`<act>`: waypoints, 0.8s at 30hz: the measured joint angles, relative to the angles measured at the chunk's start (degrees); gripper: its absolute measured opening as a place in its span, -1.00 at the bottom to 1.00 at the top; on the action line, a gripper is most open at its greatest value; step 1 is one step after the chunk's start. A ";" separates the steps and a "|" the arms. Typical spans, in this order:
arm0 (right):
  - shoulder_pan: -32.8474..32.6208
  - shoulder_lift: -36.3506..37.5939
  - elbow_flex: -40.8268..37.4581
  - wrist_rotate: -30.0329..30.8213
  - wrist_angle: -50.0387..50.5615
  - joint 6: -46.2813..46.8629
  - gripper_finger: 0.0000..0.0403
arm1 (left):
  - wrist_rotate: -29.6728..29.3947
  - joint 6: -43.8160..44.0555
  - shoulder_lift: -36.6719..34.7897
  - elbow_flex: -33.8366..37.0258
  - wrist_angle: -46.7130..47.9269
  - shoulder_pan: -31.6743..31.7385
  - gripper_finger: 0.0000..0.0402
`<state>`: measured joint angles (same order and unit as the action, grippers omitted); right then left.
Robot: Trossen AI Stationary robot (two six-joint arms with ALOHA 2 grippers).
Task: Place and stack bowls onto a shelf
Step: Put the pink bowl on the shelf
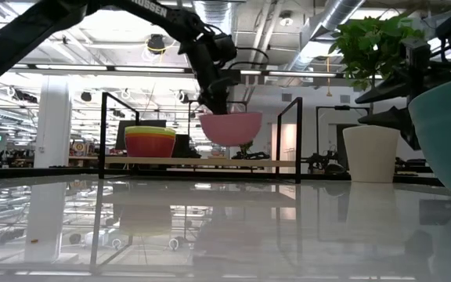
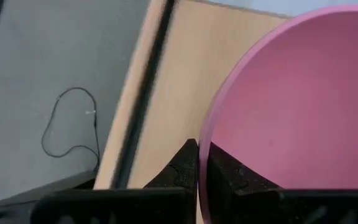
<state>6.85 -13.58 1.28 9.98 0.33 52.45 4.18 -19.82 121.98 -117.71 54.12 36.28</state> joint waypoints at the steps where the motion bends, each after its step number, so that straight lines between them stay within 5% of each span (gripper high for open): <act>1: 0.01 -0.05 0.00 0.27 0.01 0.04 0.01 | 0.20 0.05 0.15 0.00 -0.29 0.44 -1.00; 24: 0.08 -1.53 0.00 2.15 -0.26 1.14 0.01 | 4.81 -2.42 4.67 -0.04 4.55 4.08 -1.00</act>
<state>6.93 -15.10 1.28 12.14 0.07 53.58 8.99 -22.24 126.65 -117.75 58.67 40.36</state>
